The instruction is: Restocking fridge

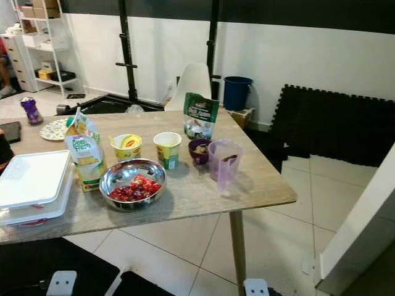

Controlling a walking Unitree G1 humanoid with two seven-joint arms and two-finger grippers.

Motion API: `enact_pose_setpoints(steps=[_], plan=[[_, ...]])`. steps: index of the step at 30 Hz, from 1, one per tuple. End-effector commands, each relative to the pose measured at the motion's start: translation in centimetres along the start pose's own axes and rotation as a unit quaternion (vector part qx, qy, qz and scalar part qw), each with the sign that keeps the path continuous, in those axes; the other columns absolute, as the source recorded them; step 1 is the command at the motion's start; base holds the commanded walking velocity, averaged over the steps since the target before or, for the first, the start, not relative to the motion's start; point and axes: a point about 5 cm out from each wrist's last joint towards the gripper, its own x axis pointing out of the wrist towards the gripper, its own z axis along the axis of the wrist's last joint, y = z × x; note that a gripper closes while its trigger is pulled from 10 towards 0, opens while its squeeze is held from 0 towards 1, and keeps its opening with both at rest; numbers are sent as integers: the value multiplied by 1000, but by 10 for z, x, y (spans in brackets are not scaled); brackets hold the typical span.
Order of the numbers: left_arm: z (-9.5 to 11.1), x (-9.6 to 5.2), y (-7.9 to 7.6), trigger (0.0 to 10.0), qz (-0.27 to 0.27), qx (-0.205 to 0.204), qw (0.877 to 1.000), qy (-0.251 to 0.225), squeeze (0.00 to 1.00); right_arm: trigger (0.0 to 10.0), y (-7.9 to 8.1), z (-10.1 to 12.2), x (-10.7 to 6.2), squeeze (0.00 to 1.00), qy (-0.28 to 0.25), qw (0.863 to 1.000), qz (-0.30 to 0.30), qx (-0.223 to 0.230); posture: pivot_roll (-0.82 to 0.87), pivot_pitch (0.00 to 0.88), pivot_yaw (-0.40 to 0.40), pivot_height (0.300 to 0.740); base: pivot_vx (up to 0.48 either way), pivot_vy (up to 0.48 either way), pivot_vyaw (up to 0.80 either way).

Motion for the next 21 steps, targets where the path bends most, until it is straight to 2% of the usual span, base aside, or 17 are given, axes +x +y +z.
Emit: enact_pose_setpoints(steps=[1,6,15,16,17,18,19,20,21], plan=[[-5,-1,1,10000,-3,10,1000,13,0,10000,-1,-5,-2,0,4,1000,-4,12,107,84,18,740,0,0,0],[-7,0,-11,10000,-19,5,1000,18,0,10000,-6,-1,-2,0,-4,1000,-5,10,76,75,15,740,0,0,0],[-8,0,-24,10000,-33,-8,999,23,0,10000,-15,4,-3,0,-17,1000,-20,7,37,58,25,740,0,0,0],[-7,0,-26,10000,-37,-10,999,22,31,10000,-16,3,-3,0,-16,1000,-23,7,34,57,24,740,0,0,0],[-7,1,-28,10000,-40,-10,999,20,133,10000,-18,3,-4,0,-16,1000,-24,8,33,58,23,740,0,0,0],[-7,1,-28,10000,-40,-10,999,20,133,10000,-18,3,-4,0,-16,1000,-24,8,33,58,23,740,0,0,0],[-5,1,-31,10000,-45,-6,999,17,918,10000,-20,1,-5,12,-12,999,-27,12,32,58,23,740,0,0,0],[-3,1,-35,10000,-51,-9,999,8,1000,10000,-19,0,-5,1000,-13,999,-25,16,34,56,23,740,0,0,0],[-2,1,-35,10000,-52,-10,999,7,1000,10000,-18,0,-5,1000,-14,999,-25,17,34,56,23,740,0,0,0]])
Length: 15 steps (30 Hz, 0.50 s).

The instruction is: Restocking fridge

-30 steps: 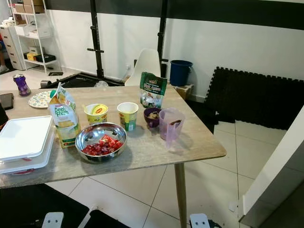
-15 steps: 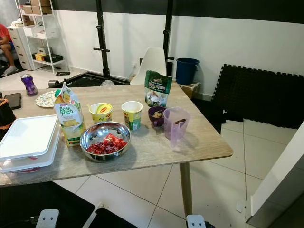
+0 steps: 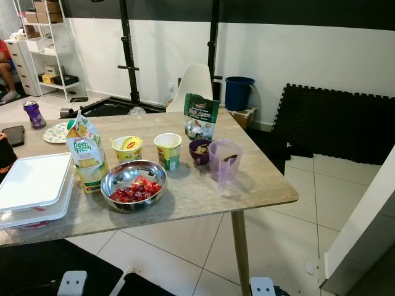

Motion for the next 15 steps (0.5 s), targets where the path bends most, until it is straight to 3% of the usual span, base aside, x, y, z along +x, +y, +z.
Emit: enact_pose_setpoints(steps=[1,8,9,10,11,12,14,15], plan=[[-2,0,-4,10000,-7,4,1000,2,1000,10000,0,-5,-2,1000,1,1000,-7,18,34,56,23,740,0,0,0],[-3,0,-3,10000,-2,2,1000,9,1000,10000,5,-6,-2,1000,-2,1000,0,14,29,48,33,740,0,0,0],[-4,0,-3,3373,-1,-3,1000,11,1000,10000,4,-5,-2,1000,-2,1000,-3,14,29,47,34,740,0,0,0],[-4,0,-4,0,-3,-9,1000,10,1000,10000,4,-5,-2,1000,-3,1000,-4,15,30,46,36,740,0,0,0],[-4,0,-4,0,-3,-9,1000,10,1000,10000,4,-5,-2,1000,-3,1000,-4,15,30,46,36,740,0,0,0],[-4,0,-4,0,-5,-12,1000,9,1000,0,3,-4,-2,1000,-5,1000,-5,17,30,46,36,740,0,0,0],[-4,0,-4,0,-5,-12,1000,9,1000,0,3,-4,-2,1000,-5,1000,-5,17,30,46,36,740,0,0,0],[-3,0,-5,0,-6,-16,1000,7,929,0,3,-4,-1,761,-7,1000,-5,21,29,40,41,740,0,0,0]])
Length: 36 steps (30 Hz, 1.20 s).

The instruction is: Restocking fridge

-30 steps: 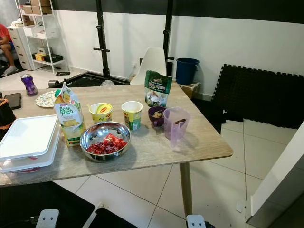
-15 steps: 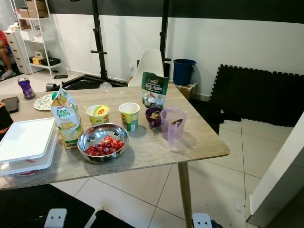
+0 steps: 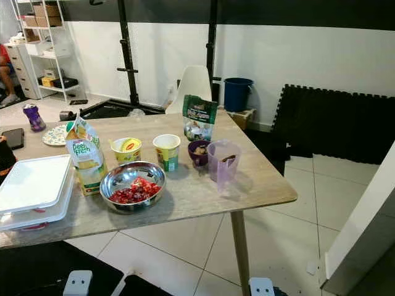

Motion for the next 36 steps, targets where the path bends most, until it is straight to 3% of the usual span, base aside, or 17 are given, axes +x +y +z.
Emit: enact_pose_setpoints(steps=[1,3,12,13,15,16,17,18,24,27,30,31,32,33,34,35,36], plan=[[-5,0,-4,0,-7,-16,1000,9,133,0,-5,-1,-2,0,-3,1000,-8,14,29,40,41,740,0,0,0],[-4,0,-5,0,-9,-17,1000,7,0,0,-5,-1,-1,0,-5,1000,-7,16,28,37,41,740,0,0,0],[-2,0,-6,0,-14,-16,1000,4,0,0,-6,1,-1,0,-8,1000,-8,13,26,22,43,740,0,0,0],[-3,0,-6,0,-14,-14,1000,4,1000,1059,-6,1,-1,157,-8,1000,-9,13,26,22,43,740,0,0,0],[-2,0,-6,0,-13,-4,1000,3,1000,1059,-6,1,-1,157,-7,1000,-6,11,26,22,43,740,0,0,0],[-2,0,-6,4039,-13,-5,1000,2,1000,9882,-6,1,-1,1000,-6,1000,-6,8,27,18,39,740,0,0,0],[-3,0,-6,8824,-13,-6,1000,2,1000,10000,-6,0,-2,1000,-5,1000,-4,8,27,18,39,740,0,0,0],[-3,0,-6,9490,-14,-7,1000,2,1000,10000,-6,0,-2,1000,-5,1000,-3,9,27,18,40,740,0,0,0],[-3,0,-7,8431,-18,-5,1000,1,1000,10000,-4,-1,-2,1000,-5,1000,6,8,23,15,42,740,0,0,0],[-3,0,-8,10000,-20,-5,1000,0,1000,10000,-4,-1,-2,1000,-4,1000,9,6,22,15,42,740,0,0,0],[-2,0,-8,10000,-20,-3,1000,0,1000,10000,-4,-2,-2,1000,-3,1000,9,4,22,14,42,740,0,0,0],[-2,0,-8,3020,-20,-2,1000,0,1000,10000,-4,-2,-2,1000,-1,1000,8,8,21,11,41,740,0,0,0],[-3,0,-8,0,-19,-2,1000,0,1000,4627,-4,-3,-2,1000,1,1000,9,12,22,12,40,740,0,0,0],[-3,0,-8,0,-19,-2,1000,0,1000,4627,-4,-3,-2,1000,1,1000,9,12,22,12,40,740,0,0,0],[-3,0,-8,0,-20,-3,1000,0,0,0,-4,-3,-2,208,2,1000,11,15,22,12,40,740,0,0,0],[-3,0,-9,0,-21,-7,1000,0,0,0,-4,-4,-2,0,2,1000,12,16,22,12,40,740,0,0,0],[-3,0,-9,0,-22,-9,1000,1,0,0,-4,-4,-2,0,2,1000,12,16,22,12,40,740,0,0,0]])
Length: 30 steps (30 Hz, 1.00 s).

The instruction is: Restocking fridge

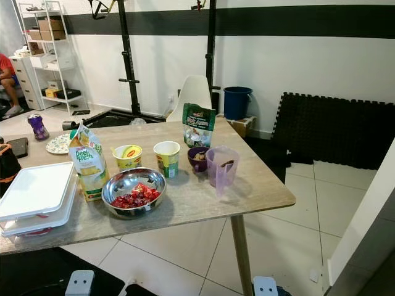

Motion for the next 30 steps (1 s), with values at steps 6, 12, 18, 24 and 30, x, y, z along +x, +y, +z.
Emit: enact_pose_setpoints(steps=[6,12,18,24,30], plan=[[-3,0,-4,0,-8,-8,1000,3,0,0,-1,-5,-1,0,11,1000,-5,1,22,12,37,740,0,0,0],[-5,0,-5,10000,-4,3,1000,7,1000,10000,-1,-5,-1,1000,12,1000,-5,-5,21,13,37,740,0,0,0],[-4,0,-6,0,-9,-1,1000,5,1000,10000,-1,-5,-2,1000,13,1000,-6,-11,21,14,37,740,0,0,0],[-5,-1,-6,0,-12,-4,1000,4,0,0,-2,-6,-2,67,11,1000,-10,-7,21,15,38,740,0,0,0],[-5,0,-6,2863,-9,3,1000,6,702,0,-2,-5,-2,0,11,1000,-12,-11,23,21,39,740,0,0,0]])
